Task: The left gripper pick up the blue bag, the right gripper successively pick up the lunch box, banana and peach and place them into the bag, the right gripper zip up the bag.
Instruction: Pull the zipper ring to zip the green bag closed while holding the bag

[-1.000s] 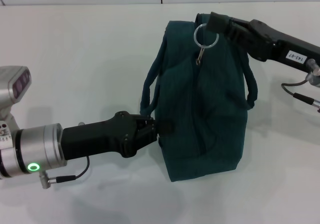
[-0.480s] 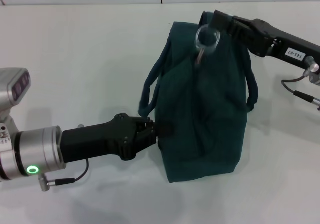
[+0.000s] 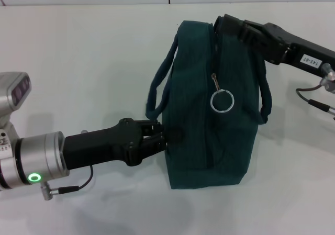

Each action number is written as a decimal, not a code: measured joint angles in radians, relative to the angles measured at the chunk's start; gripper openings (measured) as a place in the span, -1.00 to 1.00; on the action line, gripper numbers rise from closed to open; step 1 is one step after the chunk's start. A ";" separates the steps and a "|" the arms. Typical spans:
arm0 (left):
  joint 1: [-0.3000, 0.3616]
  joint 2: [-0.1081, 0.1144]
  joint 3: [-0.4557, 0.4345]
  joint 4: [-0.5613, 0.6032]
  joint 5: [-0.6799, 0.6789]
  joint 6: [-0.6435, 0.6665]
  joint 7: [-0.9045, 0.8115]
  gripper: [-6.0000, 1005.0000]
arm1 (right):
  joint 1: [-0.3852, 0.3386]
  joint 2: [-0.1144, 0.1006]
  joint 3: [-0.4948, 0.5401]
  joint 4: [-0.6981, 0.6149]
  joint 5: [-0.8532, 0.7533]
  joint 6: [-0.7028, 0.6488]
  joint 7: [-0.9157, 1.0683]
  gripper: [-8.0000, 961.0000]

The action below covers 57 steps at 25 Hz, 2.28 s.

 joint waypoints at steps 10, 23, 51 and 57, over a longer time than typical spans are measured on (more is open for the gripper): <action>0.015 0.006 -0.002 -0.005 -0.027 0.003 -0.005 -0.42 | -0.049 -0.027 0.012 -0.010 -0.032 -0.033 -0.026 -0.98; 0.015 0.002 -0.002 -0.007 -0.049 0.002 -0.006 -0.37 | -0.134 -0.061 0.011 -0.013 -0.139 -0.179 -0.173 -0.74; 0.015 0.001 -0.002 -0.015 -0.053 -0.007 -0.005 -0.36 | -0.102 0.002 -0.025 0.015 -0.206 -0.102 -0.148 0.33; 0.012 0.003 -0.002 -0.022 -0.053 -0.017 -0.005 -0.36 | -0.099 0.005 -0.034 0.026 -0.204 -0.102 -0.145 0.32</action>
